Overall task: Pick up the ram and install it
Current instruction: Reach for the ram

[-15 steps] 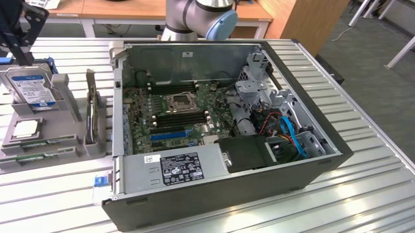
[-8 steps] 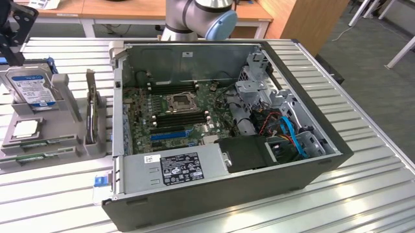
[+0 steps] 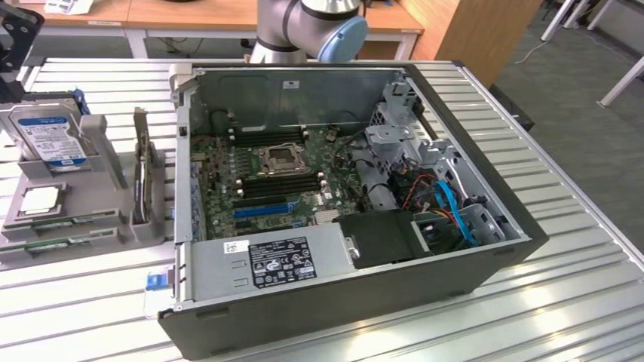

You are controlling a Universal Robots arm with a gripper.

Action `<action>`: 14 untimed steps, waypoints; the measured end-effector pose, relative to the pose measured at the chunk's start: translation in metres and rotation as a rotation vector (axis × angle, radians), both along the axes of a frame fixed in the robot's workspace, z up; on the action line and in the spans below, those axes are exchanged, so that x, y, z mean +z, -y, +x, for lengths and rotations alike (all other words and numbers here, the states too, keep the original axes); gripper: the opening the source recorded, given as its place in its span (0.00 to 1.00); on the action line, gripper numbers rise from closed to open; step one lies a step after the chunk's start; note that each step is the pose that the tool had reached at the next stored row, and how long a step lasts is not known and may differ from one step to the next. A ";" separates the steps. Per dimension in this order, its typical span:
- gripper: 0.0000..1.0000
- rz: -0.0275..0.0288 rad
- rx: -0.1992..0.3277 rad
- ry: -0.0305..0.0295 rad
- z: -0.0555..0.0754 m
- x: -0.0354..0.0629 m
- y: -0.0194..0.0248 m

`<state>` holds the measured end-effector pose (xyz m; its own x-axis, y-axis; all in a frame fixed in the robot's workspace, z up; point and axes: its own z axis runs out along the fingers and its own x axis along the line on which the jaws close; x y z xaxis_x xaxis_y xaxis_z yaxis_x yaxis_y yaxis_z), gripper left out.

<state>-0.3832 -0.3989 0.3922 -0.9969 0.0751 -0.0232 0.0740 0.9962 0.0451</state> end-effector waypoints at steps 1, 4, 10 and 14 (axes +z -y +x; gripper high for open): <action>0.10 0.0000 0.000 0.0001 0.000 0.0000 0.0000; 0.10 0.0000 0.000 0.0000 0.000 0.0000 -0.0001; 0.10 0.0000 0.000 0.0001 0.000 -0.0001 0.0016; 0.10 0.0000 0.000 0.0000 0.000 0.0000 0.0040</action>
<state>-0.3835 -0.4029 0.3922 -0.9969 0.0753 -0.0233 0.0742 0.9962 0.0451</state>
